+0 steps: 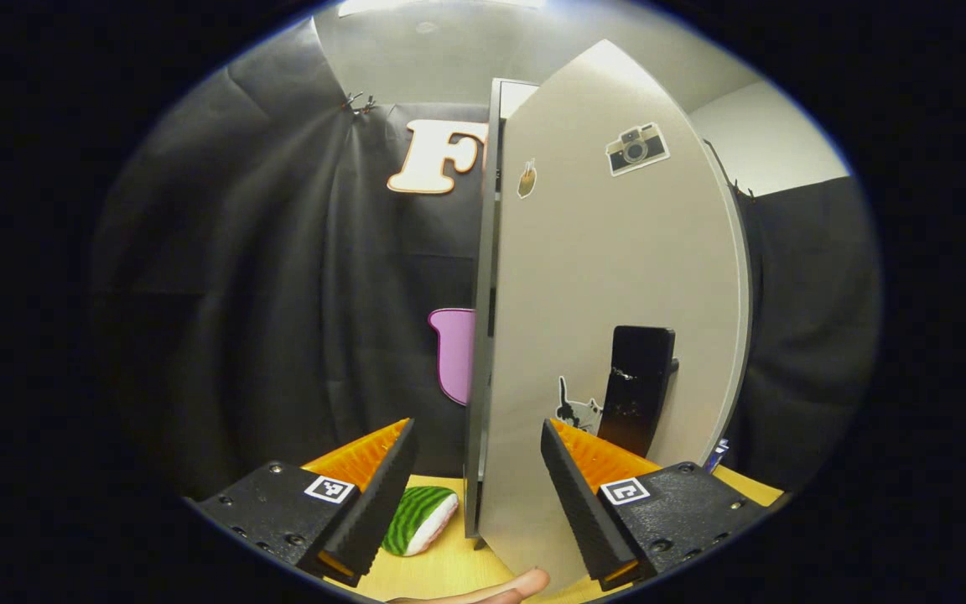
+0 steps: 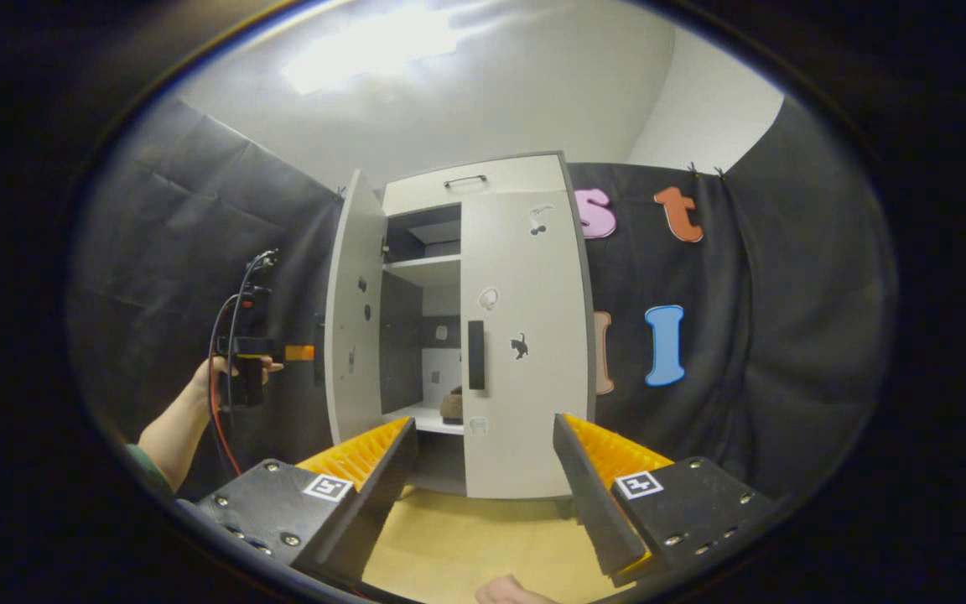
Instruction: Grab one shoe with the right hand and put it into the shoe cabinet, grab the other shoe with the left hand and put it into the shoe cabinet; then close the right door with the right hand and the left door with the left hand.
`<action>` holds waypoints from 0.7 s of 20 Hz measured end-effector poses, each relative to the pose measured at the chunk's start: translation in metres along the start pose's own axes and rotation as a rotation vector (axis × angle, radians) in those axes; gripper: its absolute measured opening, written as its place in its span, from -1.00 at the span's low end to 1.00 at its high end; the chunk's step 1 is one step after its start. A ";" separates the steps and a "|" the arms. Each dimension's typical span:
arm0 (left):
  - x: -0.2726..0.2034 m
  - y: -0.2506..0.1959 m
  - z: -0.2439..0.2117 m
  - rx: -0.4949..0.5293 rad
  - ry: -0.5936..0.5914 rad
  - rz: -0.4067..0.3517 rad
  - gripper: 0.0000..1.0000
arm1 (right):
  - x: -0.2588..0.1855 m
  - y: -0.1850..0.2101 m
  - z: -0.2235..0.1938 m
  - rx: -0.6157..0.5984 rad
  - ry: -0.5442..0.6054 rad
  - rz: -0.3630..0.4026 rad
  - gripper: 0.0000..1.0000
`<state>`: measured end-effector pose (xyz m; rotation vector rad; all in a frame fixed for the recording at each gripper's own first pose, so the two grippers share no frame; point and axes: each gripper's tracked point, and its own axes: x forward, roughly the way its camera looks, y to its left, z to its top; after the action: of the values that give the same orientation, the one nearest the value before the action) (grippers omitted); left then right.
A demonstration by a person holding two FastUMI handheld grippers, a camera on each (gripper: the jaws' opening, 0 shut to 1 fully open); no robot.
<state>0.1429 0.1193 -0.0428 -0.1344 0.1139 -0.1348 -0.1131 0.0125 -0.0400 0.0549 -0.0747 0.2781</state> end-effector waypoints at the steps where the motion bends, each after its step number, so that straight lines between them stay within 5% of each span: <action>1: 0.001 -0.003 0.001 0.005 -0.002 0.000 0.82 | 0.000 -0.001 0.000 -0.001 -0.003 -0.003 0.94; 13: 0.018 -0.076 -0.011 -0.044 0.024 -0.083 0.73 | -0.014 -0.033 -0.003 0.015 -0.018 -0.063 0.96; 14: 0.016 -0.080 -0.013 -0.033 0.024 -0.089 0.85 | -0.017 -0.036 -0.002 0.017 -0.022 -0.070 0.94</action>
<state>0.1467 0.0373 -0.0460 -0.1709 0.1344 -0.2229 -0.1192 -0.0263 -0.0447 0.0771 -0.0918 0.2079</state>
